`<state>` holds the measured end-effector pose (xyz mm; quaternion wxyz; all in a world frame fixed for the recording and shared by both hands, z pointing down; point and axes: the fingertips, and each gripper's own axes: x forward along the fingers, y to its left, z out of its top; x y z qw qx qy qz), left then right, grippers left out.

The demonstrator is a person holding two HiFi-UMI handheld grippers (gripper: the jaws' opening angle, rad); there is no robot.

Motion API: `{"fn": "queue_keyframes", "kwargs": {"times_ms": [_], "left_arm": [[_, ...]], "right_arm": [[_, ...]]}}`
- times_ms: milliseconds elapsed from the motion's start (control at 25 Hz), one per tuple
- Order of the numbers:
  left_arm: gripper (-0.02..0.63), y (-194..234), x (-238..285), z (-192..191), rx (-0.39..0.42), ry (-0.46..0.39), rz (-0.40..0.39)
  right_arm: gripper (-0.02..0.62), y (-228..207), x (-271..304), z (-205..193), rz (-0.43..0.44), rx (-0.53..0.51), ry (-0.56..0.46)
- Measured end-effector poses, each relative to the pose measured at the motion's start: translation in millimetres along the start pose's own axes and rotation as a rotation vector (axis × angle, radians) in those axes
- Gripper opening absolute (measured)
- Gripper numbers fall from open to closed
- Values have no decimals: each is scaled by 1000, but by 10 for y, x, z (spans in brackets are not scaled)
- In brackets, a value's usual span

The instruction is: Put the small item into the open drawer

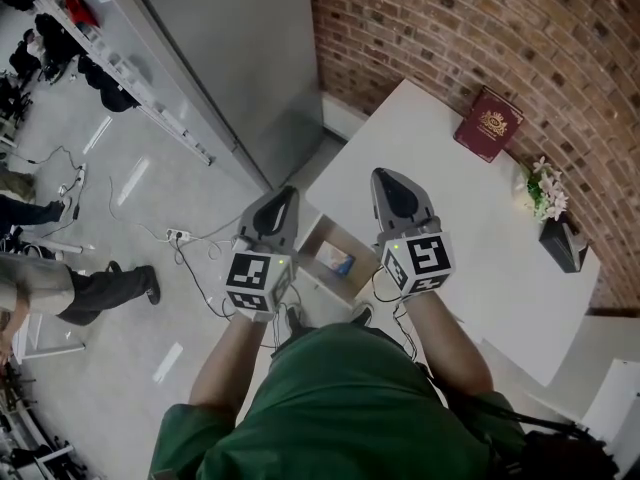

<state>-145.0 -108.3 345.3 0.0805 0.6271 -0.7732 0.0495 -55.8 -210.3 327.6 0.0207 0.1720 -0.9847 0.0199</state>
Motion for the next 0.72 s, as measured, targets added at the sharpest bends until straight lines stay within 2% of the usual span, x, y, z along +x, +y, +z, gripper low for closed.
{"fn": "queue_keyframes", "kwargs": {"times_ms": [720], "left_arm": [[14,-125,-10,-49,8,8,5]], "right_arm": [[3,-41,-116,-43,7,5,1]]}}
